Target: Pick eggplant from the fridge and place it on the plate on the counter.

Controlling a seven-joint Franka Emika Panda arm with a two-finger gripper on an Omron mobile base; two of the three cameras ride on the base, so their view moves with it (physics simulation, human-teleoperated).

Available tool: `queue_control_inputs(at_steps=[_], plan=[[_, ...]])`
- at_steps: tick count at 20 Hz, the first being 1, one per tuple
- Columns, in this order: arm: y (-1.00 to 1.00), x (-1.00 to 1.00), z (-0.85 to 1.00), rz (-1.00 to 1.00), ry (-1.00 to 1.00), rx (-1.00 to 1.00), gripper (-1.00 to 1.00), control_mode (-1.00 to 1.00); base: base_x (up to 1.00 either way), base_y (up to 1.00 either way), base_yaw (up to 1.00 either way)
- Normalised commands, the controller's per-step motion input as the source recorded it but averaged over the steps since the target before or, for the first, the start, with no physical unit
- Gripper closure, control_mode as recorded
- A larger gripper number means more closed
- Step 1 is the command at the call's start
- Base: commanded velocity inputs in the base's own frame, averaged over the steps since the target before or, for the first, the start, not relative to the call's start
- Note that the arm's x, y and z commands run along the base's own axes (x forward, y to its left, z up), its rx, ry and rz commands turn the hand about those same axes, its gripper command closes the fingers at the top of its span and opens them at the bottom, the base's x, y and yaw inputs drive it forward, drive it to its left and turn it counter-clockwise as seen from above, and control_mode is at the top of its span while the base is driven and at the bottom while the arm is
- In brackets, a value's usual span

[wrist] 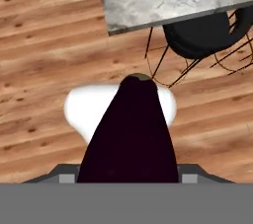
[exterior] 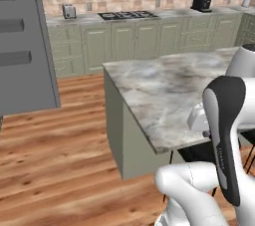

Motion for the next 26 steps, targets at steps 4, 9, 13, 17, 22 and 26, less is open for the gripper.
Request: queue_control_inputs(at_steps=[4, 9, 13, 17, 22, 26], plan=[[0.0, 0.0, 0.0, 0.0, 0.0, 0.0, 1.0, 1.0, -0.39, -1.0, 0.0], [0.0, 0.0, 0.0, 0.0, 0.0, 0.0, 1.0, 1.0, -0.38, -1.0, 0.0], [0.0, 0.0, 0.0, 0.0, 0.0, 0.0, 1.0, 1.0, -0.26, -1.0, 0.0], [0.0, 0.0, 0.0, 0.0, 0.0, 0.0, 1.0, 1.0, -0.14, -1.0, 0.0], [0.0, 0.0, 0.0, 0.0, 0.0, 0.0, 1.0, 1.0, 0.0, -1.0, 0.0], [0.0, 0.0, 0.0, 0.0, 0.0, 0.0, 1.0, 1.0, 0.0, -1.0, 0.01]])
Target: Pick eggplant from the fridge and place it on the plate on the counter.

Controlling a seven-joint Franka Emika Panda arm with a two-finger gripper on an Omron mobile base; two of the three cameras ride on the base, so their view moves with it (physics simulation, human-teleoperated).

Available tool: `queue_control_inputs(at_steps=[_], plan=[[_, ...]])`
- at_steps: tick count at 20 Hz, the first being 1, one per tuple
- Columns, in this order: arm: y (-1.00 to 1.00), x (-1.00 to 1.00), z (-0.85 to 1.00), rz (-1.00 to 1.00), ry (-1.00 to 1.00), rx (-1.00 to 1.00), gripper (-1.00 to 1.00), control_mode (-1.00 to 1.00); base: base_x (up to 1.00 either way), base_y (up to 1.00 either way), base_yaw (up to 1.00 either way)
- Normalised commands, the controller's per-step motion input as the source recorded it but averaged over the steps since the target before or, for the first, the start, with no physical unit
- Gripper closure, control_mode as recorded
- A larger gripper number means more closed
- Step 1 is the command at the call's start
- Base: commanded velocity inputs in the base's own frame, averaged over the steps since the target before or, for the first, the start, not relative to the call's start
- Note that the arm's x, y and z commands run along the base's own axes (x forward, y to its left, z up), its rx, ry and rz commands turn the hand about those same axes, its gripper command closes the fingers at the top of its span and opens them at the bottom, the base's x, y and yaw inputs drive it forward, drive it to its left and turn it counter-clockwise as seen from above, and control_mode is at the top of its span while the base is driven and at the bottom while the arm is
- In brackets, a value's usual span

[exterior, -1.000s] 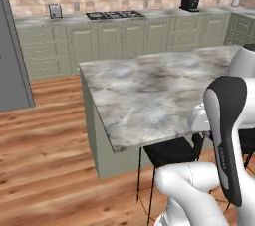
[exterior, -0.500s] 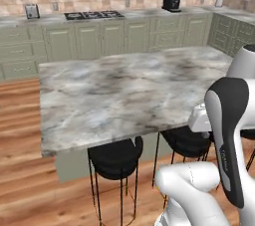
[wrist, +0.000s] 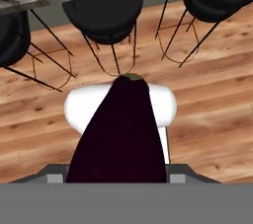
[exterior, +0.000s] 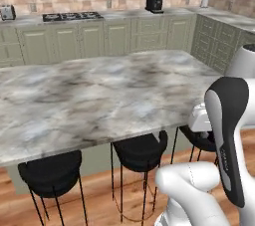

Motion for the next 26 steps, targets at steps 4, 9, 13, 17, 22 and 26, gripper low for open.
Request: queue_control_inputs(at_steps=[4, 9, 13, 17, 22, 26], plan=[[0.0, 0.0, 0.0, 0.0, 0.0, 0.0, 1.0, 1.0, 0.07, -1.0, 0.03], [0.0, 0.0, 0.0, 0.0, 0.0, 0.0, 1.0, 1.0, 0.13, -1.0, 0.04], [0.0, 0.0, 0.0, 0.0, 0.0, 0.0, 1.0, 1.0, 0.13, -1.0, 0.05], [0.0, 0.0, 0.0, 0.0, 0.0, 0.0, 1.0, 1.0, 0.17, -1.0, 0.05], [0.0, 0.0, 0.0, 0.0, 0.0, 0.0, 1.0, 1.0, 0.31, -1.0, 0.07], [0.0, 0.0, 0.0, 0.0, 0.0, 0.0, 1.0, 1.0, 0.76, -1.0, 0.13]])
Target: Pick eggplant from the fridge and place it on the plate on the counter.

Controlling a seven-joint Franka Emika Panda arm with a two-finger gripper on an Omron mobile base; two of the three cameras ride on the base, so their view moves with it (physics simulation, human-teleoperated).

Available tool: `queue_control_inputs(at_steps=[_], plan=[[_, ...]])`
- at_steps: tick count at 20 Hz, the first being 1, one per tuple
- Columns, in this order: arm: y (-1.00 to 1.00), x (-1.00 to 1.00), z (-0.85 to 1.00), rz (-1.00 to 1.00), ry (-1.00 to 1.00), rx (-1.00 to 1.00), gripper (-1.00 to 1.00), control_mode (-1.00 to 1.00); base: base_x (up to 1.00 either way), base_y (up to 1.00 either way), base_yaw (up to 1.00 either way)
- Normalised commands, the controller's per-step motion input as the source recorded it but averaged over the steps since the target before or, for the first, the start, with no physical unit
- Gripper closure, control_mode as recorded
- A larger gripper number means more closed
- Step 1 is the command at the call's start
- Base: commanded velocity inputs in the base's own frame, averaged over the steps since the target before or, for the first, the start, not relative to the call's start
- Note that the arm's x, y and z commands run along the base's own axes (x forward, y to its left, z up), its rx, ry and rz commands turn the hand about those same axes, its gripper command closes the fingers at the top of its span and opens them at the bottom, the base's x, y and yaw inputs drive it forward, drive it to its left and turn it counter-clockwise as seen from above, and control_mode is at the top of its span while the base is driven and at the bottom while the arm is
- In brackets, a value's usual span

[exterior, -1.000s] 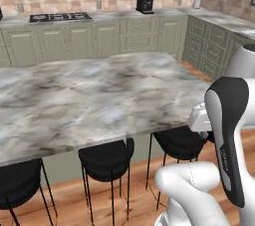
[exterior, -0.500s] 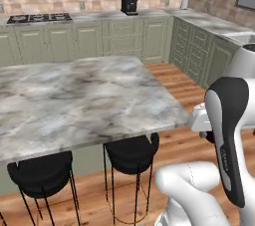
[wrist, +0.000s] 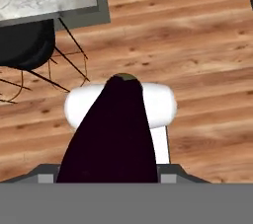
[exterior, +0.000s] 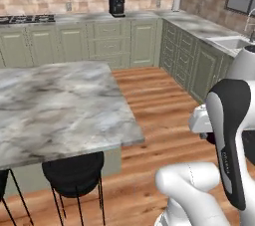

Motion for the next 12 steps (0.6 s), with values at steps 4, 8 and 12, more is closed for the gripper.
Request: queue_control_inputs(at_steps=[4, 8, 12], plan=[[0.0, 0.0, 0.0, 0.0, 0.0, 0.0, 1.0, 1.0, 1.0, -1.0, 0.19], [0.0, 0.0, 0.0, 0.0, 0.0, 0.0, 1.0, 1.0, 1.0, -1.0, 0.2], [0.0, 0.0, 0.0, 0.0, 0.0, 0.0, 1.0, 1.0, 1.0, -1.0, 0.2]])
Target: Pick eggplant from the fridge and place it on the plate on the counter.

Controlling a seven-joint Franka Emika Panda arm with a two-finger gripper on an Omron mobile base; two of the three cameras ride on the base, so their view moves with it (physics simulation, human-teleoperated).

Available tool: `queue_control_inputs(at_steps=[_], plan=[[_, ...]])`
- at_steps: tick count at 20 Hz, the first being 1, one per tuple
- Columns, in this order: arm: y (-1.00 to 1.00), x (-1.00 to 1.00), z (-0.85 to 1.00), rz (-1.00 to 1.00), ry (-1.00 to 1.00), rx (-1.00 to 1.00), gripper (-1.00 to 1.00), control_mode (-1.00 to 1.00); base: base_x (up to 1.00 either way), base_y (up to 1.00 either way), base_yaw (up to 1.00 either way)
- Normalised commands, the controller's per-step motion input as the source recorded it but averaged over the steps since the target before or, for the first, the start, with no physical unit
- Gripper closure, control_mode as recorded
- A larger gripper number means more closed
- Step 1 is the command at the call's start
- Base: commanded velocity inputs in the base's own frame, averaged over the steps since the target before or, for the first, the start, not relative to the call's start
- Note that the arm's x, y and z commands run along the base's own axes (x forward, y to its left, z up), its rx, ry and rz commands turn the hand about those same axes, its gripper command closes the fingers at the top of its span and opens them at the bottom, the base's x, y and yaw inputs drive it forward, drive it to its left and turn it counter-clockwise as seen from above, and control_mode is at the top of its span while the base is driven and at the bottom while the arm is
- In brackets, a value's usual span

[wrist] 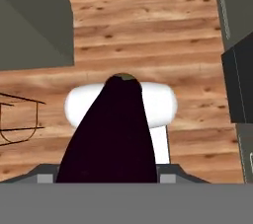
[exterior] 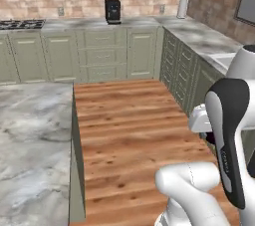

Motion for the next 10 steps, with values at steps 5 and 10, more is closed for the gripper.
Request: queue_control_inputs(at_steps=[5, 10], plan=[[0.0, 0.0, 0.0, 0.0, 0.0, 0.0, 1.0, 1.0, 1.0, -0.86, 0.2], [0.0, 0.0, 0.0, 0.0, 0.0, 0.0, 1.0, 1.0, 1.0, -0.65, 0.23]])
